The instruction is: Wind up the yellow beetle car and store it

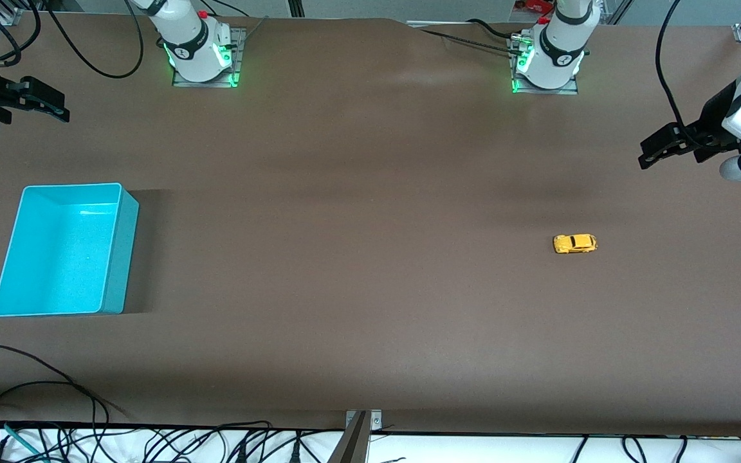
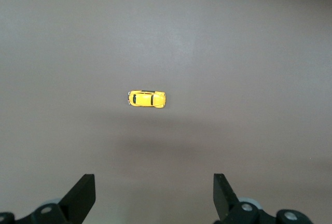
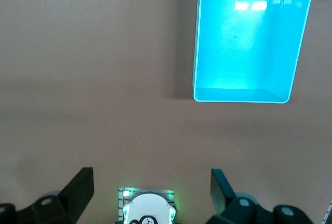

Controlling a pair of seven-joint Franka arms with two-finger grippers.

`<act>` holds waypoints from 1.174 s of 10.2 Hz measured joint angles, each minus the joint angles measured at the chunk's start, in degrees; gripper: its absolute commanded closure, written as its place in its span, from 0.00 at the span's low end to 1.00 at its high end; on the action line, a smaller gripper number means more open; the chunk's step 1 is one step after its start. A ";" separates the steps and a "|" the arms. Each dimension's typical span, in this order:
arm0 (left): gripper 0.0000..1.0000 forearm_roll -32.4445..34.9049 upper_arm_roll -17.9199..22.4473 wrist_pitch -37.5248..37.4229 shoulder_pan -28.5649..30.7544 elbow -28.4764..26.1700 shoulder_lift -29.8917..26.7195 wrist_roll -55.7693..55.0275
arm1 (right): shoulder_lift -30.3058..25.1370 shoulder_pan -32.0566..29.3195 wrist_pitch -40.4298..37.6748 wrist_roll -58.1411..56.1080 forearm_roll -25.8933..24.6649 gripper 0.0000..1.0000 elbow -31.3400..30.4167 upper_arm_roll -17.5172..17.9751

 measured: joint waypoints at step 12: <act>0.00 4.29 2.45 0.11 2.33 0.47 5.69 -19.02 | -2.65 -0.07 -3.66 0.44 -0.43 0.00 0.20 0.86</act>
